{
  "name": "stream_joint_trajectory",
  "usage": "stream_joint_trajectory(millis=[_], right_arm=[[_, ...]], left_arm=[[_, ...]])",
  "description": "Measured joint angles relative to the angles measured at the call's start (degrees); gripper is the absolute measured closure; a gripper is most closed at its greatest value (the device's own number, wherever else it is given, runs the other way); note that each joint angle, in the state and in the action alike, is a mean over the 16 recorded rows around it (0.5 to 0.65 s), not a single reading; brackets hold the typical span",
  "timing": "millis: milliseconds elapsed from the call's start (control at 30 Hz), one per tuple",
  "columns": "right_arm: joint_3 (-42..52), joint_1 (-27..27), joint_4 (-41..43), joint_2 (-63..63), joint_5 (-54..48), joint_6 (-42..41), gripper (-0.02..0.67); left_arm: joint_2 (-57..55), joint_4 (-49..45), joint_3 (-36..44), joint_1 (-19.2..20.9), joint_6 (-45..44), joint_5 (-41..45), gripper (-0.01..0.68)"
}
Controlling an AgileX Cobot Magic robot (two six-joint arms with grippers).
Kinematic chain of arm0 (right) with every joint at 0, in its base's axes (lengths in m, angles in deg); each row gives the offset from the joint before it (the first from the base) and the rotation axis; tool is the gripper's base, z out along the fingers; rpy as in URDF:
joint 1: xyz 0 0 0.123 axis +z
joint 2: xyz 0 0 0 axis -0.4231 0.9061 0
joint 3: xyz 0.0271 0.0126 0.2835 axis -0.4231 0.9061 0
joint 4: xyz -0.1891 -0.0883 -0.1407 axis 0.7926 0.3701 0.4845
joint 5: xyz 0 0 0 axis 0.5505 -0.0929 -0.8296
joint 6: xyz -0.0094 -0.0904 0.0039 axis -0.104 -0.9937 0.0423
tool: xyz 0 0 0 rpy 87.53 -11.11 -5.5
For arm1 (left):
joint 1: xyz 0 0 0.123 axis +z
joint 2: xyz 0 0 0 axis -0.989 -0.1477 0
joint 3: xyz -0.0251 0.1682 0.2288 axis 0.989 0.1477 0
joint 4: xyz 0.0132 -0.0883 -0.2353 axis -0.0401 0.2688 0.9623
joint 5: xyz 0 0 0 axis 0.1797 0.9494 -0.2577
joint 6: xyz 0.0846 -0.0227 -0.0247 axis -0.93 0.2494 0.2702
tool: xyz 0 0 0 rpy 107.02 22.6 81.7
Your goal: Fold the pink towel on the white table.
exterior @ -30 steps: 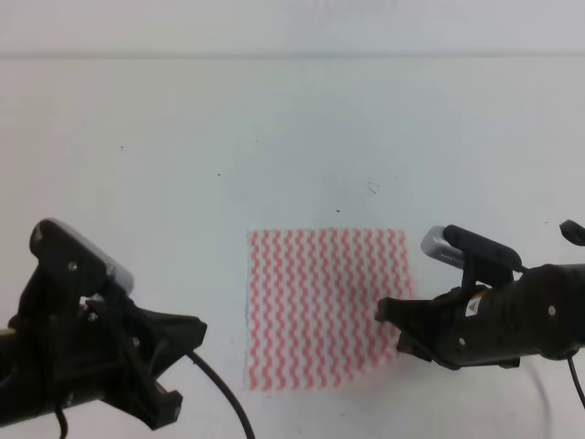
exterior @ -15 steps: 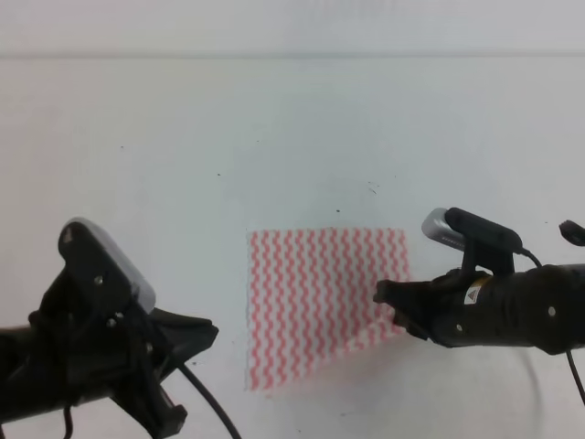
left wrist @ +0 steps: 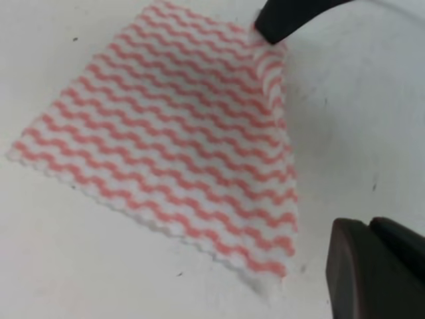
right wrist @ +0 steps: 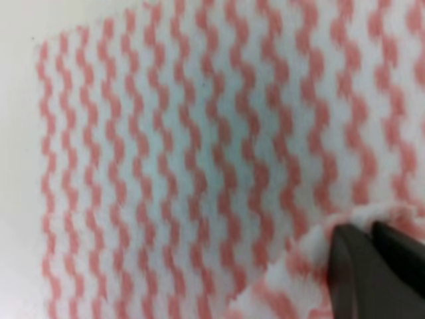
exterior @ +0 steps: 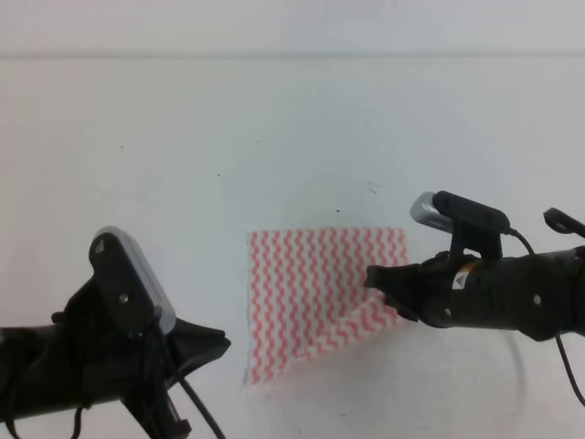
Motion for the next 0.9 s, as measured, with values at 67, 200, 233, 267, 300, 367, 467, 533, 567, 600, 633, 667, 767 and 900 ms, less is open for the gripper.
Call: stream_joint_trajectory(millis=[67,200,233,267,300,367,467,533,567,600,633,667,767,900], right_arm=[[-0.45,0.0,0.34,0.35,0.08,0.0,0.666],[-1.21,0.0,0.87,1.01,0.42,-0.01,0.666],[-1.39,0.0,0.98,1.15,0.49,-0.01,0.666],[-1.57,0.0,1.06,1.3,0.56,-0.01,0.666],[-1.75,-0.01,1.14,1.4,0.65,-0.01,0.666],[-2.1,-0.02,1.25,1.68,0.83,-0.01,0.666],[-2.53,-0.09,1.36,2.07,1.02,0.0,0.666],[-2.82,-0.22,1.4,2.26,1.15,0.0,0.666],[-2.96,-0.29,1.43,2.39,1.18,0.0,0.666],[-3.11,-0.38,1.46,2.51,1.19,0.0,0.666],[-3.26,-0.48,1.48,2.64,1.11,0.01,0.666],[-3.4,-0.61,1.51,2.76,1.07,0.01,0.666],[-3.7,-1.04,1.59,3.1,0.97,0.01,0.666],[-3.81,-1.64,1.64,3.3,0.86,-0.02,0.666]], left_arm=[[-0.66,0.84,-0.1,0.0,-1.75,0.0,0.651],[-2.18,2.17,-0.49,0.0,-5.0,-0.17,0.627],[-2.64,2.48,-0.66,-0.02,-5.8,-0.14,0.621],[-3.13,2.79,-0.86,-0.06,-6.61,-0.12,0.615],[-3.64,3.04,-1.09,-0.14,-7.42,-0.1,0.609],[-4.73,3.43,-1.63,-0.41,-9.02,-0.2,0.598],[-6.54,3.66,-2.71,-1.28,-10.64,-0.74,0.584],[-7.79,3.67,-3.47,-2.04,-11.32,-1.22,0.579],[-8.43,3.63,-3.85,-2.46,-11.59,-1.52,0.572],[-9.07,3.59,-4.21,-2.91,-11.82,-1.86,0.568],[-9.7,3.53,-4.56,-3.39,-11.98,-2.3,0.562],[-10.34,3.51,-4.9,-3.88,-12.16,-2.72,0.549],[-12.11,3.36,-5.74,-5.32,-12.46,-4.5,0.509],[-14.12,3.29,-6.47,-6.87,-13.45,-7.22,0.458]])
